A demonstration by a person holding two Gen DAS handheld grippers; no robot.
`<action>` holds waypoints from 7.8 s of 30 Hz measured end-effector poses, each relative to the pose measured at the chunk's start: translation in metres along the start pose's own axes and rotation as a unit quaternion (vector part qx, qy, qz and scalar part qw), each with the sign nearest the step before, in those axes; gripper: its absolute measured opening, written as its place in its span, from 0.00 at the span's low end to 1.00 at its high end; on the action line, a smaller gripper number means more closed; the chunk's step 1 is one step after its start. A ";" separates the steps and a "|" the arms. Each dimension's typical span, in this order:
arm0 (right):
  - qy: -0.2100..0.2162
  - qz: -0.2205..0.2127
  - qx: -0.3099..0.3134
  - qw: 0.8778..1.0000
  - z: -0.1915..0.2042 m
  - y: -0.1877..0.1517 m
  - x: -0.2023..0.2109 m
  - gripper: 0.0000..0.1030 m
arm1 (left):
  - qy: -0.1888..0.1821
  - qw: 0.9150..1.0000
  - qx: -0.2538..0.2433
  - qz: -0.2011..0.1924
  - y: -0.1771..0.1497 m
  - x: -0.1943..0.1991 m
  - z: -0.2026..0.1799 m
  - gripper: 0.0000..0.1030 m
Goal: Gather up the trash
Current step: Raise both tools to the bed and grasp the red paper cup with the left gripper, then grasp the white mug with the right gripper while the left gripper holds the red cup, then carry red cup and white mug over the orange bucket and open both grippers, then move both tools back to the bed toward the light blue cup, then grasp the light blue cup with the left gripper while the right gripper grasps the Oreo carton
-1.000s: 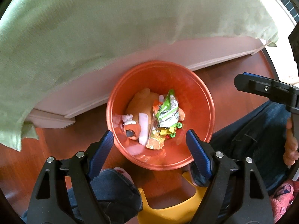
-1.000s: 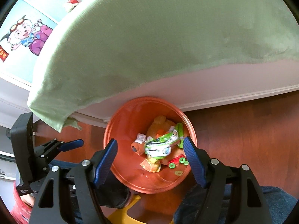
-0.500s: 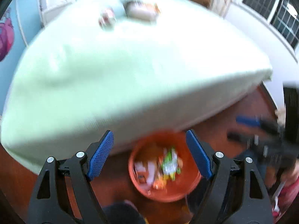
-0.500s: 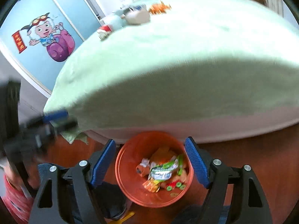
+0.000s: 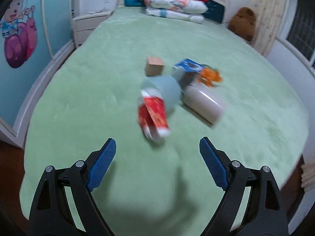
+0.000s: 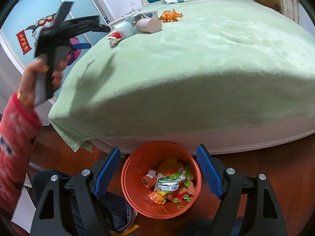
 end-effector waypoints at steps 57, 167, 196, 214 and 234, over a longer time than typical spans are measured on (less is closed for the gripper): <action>-0.112 -0.023 0.157 0.981 0.057 0.249 -0.090 0.75 | -0.055 0.998 0.039 -0.016 -0.161 0.126 0.060 0.26; -0.029 0.031 0.004 0.999 -0.003 -0.011 -0.012 0.76 | -0.050 0.989 -0.097 0.099 -0.220 0.075 -0.052 0.77; -0.051 -0.018 -0.008 0.999 -0.023 0.012 0.015 0.78 | -0.080 0.996 0.045 -0.007 0.044 -0.058 -0.035 0.82; -0.044 -0.013 -0.008 0.999 -0.022 0.010 0.011 0.78 | -0.137 0.986 0.089 0.023 0.059 -0.080 -0.055 0.82; -0.036 -0.004 -0.009 0.999 -0.023 0.007 0.006 0.78 | -0.209 0.970 0.119 0.011 0.050 -0.066 -0.050 0.65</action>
Point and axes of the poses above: each gripper's, at about its wrist camera, not at the fingertips, and x roughly against the way its jaws point, z to its left, y to its top, the point moved 5 cm from there along -x, roughly the way its jaws point, and after that the axes turned 1 degree about -x, right-handed, at the moved point
